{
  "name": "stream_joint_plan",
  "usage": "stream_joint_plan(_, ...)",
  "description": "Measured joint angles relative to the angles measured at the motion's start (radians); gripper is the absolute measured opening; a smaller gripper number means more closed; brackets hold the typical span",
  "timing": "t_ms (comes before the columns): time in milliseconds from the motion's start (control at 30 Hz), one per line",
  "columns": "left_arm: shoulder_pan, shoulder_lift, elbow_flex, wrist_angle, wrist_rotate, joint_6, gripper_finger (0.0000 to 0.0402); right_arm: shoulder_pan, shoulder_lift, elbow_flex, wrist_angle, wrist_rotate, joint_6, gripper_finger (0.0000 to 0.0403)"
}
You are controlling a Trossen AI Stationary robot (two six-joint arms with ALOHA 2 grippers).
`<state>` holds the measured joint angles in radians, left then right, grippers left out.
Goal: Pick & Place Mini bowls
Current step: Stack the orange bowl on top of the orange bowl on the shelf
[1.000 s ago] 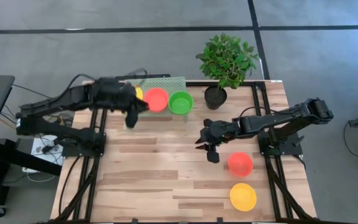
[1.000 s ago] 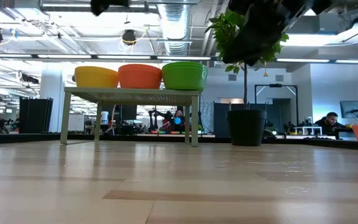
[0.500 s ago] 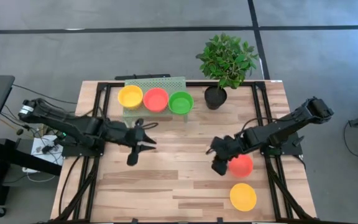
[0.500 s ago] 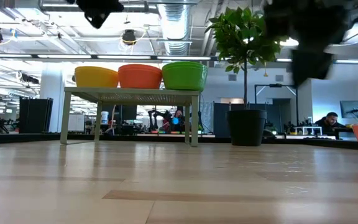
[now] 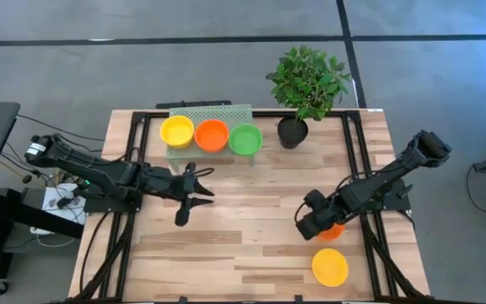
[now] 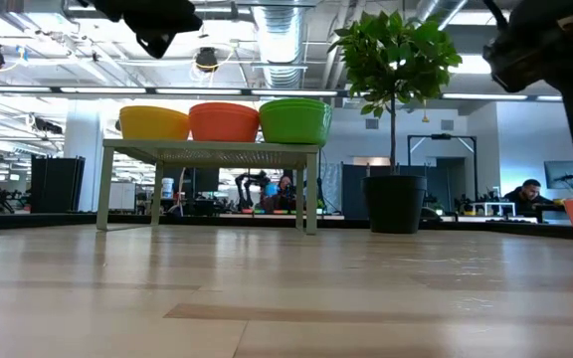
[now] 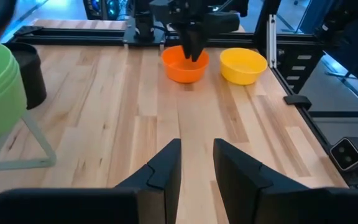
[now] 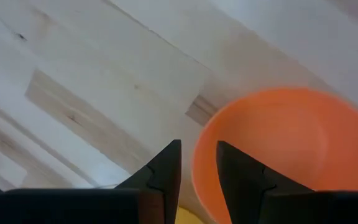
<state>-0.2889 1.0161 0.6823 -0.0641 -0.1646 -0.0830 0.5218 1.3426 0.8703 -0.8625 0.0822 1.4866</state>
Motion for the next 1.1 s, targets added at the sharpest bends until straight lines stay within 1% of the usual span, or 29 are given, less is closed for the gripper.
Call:
stream_joint_plan(100,0.01,0.0,0.0,0.001,0.0,0.0,0.0095,0.012,0.0,0.0,0.001,0.001,0.07,0.0097)
stream_joint_plan(200,0.017,0.0,0.0,0.003,0.0,0.0,0.0095,0.022,0.0,0.0,-0.001,0.007,0.098,0.0097)
stream_joint_plan(400,0.017,0.0,0.0,0.004,0.0,0.0,0.0095,0.028,0.0,0.0,-0.02,0.081,0.191,0.0097)
stream_joint_plan(533,0.017,0.0,0.0,0.004,0.0,0.0,0.0095,0.027,0.006,0.0,-0.018,0.088,0.217,0.0097)
stream_joint_plan(633,0.017,0.0,0.0,0.004,0.0,0.0,0.0095,0.027,0.039,0.0,-0.015,0.083,0.237,0.0097)
stream_joint_plan(733,0.017,0.0,0.0,0.004,0.0,0.0,0.0095,0.025,0.088,0.0,-0.013,0.043,0.263,0.0097)
stream_joint_plan(833,0.017,0.0,0.0,0.004,0.0,0.0,0.0095,0.026,0.119,0.0,-0.003,0.047,0.292,0.0097)
stream_joint_plan(967,0.017,0.0,0.0,0.005,0.0,0.0,0.0095,0.026,0.133,0.0,0.037,0.045,0.28,0.0097)
stream_joint_plan(1100,0.017,0.0,0.0,0.005,0.0,0.0,0.0095,0.026,0.14,0.0,0.041,0.045,0.277,0.0097)
